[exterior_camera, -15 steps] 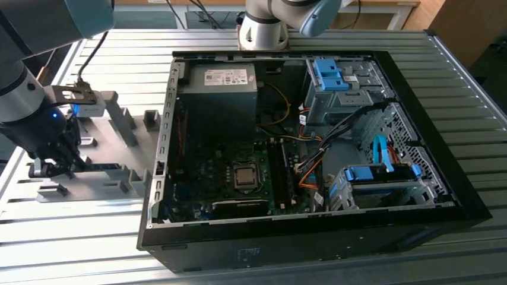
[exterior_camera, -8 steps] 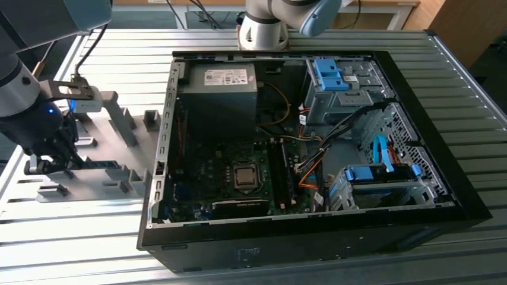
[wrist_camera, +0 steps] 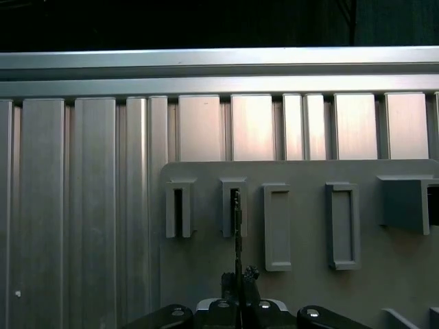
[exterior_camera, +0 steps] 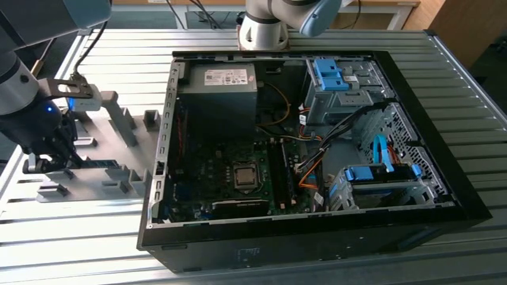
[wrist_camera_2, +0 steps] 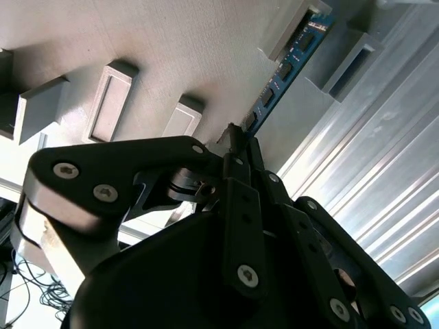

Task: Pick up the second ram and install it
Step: 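Pick up the second ram and move it above second insertion slot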

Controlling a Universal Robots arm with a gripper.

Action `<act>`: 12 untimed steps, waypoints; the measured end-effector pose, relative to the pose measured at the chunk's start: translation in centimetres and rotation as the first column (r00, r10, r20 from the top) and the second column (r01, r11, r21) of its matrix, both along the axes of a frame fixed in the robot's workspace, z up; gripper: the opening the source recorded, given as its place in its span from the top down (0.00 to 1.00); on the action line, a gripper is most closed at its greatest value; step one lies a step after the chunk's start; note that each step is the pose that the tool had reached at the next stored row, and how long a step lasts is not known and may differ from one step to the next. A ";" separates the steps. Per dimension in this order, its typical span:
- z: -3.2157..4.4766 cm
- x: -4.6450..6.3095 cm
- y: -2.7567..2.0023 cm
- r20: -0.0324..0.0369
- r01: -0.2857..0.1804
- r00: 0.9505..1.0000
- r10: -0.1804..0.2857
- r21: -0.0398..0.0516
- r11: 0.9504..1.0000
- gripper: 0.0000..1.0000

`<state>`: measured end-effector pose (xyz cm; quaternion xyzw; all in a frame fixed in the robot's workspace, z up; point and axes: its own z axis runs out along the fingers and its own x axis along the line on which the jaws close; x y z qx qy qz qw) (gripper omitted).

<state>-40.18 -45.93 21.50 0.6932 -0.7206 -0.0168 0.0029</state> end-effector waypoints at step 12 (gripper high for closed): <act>0.52 0.0 0.00 0.000 0.000 1.000 0.000 0.000 1.000 0.86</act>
